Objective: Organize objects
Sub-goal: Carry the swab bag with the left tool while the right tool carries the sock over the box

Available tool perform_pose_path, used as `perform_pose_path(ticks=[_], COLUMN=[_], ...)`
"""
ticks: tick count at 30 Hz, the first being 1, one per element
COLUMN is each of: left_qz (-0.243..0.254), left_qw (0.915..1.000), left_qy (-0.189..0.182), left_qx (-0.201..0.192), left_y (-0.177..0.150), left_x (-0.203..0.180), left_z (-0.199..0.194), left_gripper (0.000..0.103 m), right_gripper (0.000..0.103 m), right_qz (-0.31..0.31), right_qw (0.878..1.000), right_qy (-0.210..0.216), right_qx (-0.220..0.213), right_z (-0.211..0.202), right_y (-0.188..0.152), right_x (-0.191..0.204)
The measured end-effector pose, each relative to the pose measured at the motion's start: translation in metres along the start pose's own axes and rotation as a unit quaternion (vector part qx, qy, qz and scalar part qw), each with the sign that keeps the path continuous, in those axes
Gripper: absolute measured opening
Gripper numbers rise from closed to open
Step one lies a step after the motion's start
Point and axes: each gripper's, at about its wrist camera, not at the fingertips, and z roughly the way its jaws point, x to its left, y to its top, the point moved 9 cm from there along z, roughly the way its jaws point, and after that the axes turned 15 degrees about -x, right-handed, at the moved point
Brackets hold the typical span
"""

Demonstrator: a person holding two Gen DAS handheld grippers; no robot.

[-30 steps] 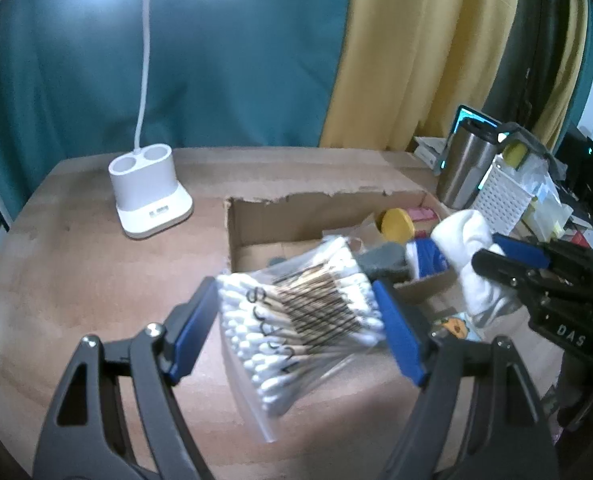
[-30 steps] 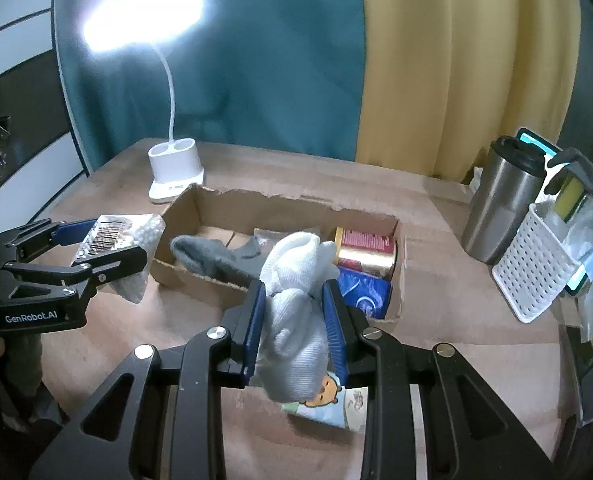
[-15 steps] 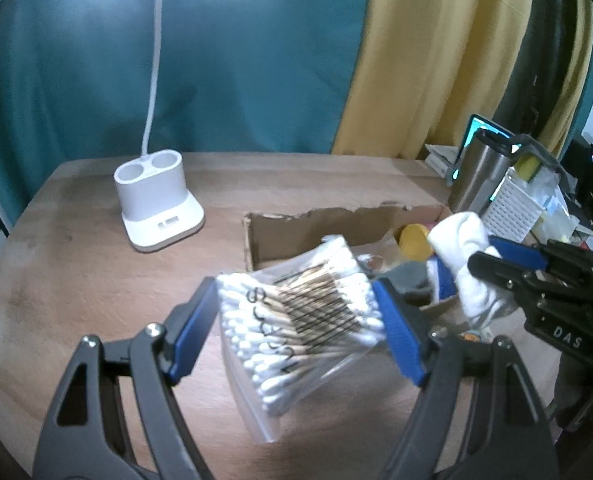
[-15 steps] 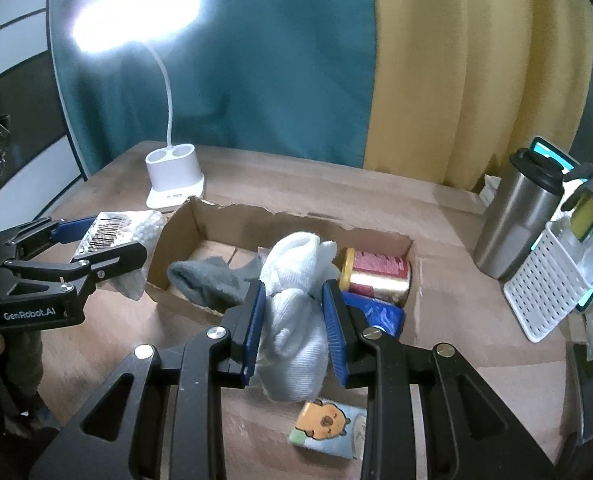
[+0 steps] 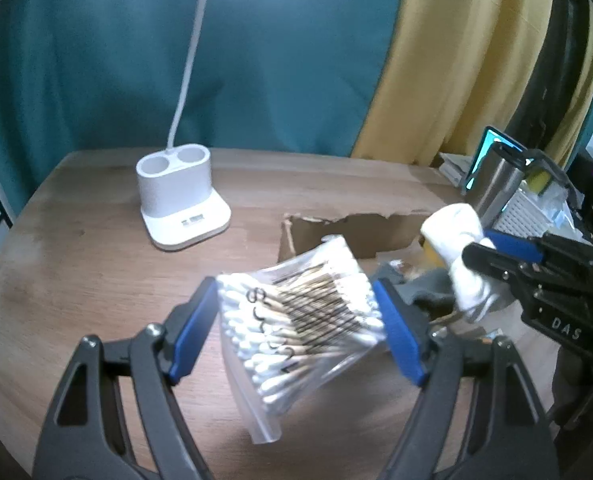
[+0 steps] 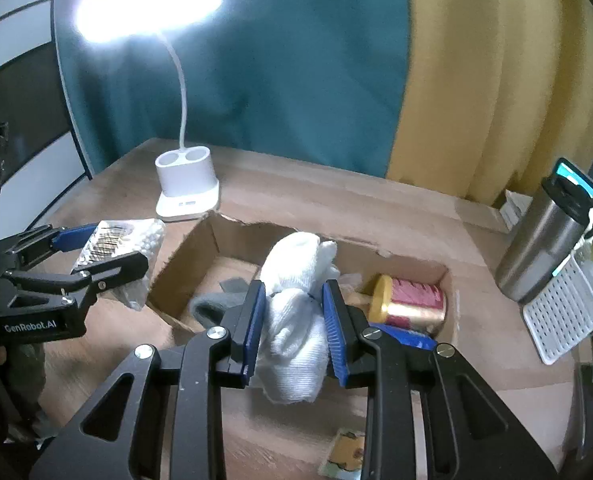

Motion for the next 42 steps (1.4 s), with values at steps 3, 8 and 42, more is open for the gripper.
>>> perform_pose_path(ticks=[3, 8, 42], left_qz=[0.0, 0.003, -0.009], left_qw=[1.0, 1.0, 1.0], left_qy=[-0.001, 0.002, -0.001], left_qx=[0.001, -0.002, 0.001], left_y=[0.0, 0.005, -0.002], left_x=[0.007, 0.019, 0.03], left_z=[0.001, 0.0, 0.0], left_gripper=[0.078, 0.078, 0.078], right_gripper=[0.031, 0.031, 0.058], right_qz=[-0.003, -0.008, 0.026], right_qw=[1.0, 1.0, 0.999], right_qy=[0.003, 0.011, 0.018], right_qx=[0.002, 0.003, 0.024], right_z=[0.005, 0.016, 0.056], right_y=[0.004, 0.014, 0.008], right_x=[0.009, 0.025, 0.05])
